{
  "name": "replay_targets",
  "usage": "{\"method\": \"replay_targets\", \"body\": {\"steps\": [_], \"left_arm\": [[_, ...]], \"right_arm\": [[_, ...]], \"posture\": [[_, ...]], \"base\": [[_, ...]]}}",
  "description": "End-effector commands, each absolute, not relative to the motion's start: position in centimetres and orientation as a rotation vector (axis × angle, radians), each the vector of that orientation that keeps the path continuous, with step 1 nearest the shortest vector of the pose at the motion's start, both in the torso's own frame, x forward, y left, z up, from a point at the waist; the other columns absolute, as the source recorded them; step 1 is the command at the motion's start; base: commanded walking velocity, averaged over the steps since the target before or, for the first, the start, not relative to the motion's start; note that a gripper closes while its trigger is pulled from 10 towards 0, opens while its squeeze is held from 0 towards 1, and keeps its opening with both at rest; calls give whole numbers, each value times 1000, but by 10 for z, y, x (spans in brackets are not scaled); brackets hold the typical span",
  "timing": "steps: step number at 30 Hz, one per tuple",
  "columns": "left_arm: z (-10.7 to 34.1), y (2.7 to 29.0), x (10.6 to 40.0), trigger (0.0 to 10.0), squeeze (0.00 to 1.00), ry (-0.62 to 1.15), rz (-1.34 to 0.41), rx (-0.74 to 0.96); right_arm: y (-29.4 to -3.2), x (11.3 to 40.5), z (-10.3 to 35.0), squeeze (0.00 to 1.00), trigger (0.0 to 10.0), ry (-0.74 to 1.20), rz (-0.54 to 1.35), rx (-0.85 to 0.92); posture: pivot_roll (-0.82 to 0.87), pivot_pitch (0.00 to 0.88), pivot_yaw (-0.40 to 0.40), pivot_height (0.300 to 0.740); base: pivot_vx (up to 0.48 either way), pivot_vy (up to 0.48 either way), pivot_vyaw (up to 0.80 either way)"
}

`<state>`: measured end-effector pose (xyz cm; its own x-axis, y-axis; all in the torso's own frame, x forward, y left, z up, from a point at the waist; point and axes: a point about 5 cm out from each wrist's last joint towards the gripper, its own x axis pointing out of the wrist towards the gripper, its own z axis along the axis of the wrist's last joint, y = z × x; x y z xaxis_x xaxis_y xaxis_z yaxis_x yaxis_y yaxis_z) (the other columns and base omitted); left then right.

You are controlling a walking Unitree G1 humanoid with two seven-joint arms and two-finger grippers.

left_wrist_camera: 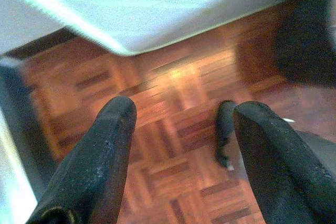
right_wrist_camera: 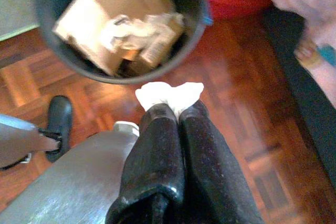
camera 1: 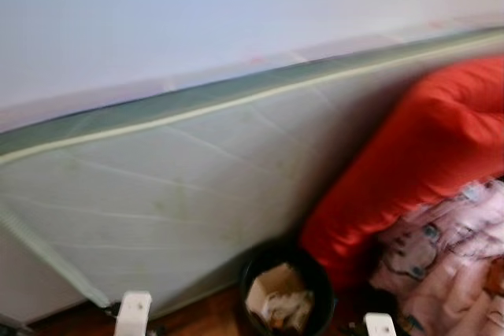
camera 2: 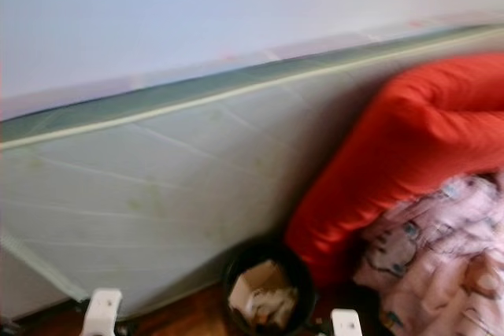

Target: Clean up the room

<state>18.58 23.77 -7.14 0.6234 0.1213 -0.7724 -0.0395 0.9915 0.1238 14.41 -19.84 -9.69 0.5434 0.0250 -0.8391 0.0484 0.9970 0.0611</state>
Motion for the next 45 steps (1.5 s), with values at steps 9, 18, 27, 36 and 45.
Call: {"method": "replay_targets", "body": {"steps": [9,18,27,36,45], "left_arm": [[-71,210,200,10000,0,892,38,42],[-79,202,186,10000,0,907,25,18],[-80,232,169,10000,0,915,50,16],[-79,238,167,10000,0,915,56,15],[-79,216,179,10000,0,906,34,11]], "right_arm": [[-206,139,-98,0,10000,1009,-48,82],[-207,139,-98,0,10000,1004,-82,106],[-206,137,-99,0,10000,1014,-89,118],[-206,138,-98,0,10000,1003,-90,117],[-206,138,-98,0,10000,1004,-90,127]], "posture": [[14,44,-58,734],[15,46,-62,734],[15,47,-62,734],[16,48,-63,734],[17,47,-64,734]], "base": [[0,0,444],[0,0,0],[0,0,-569],[0,0,-541],[194,0,-46]]}}
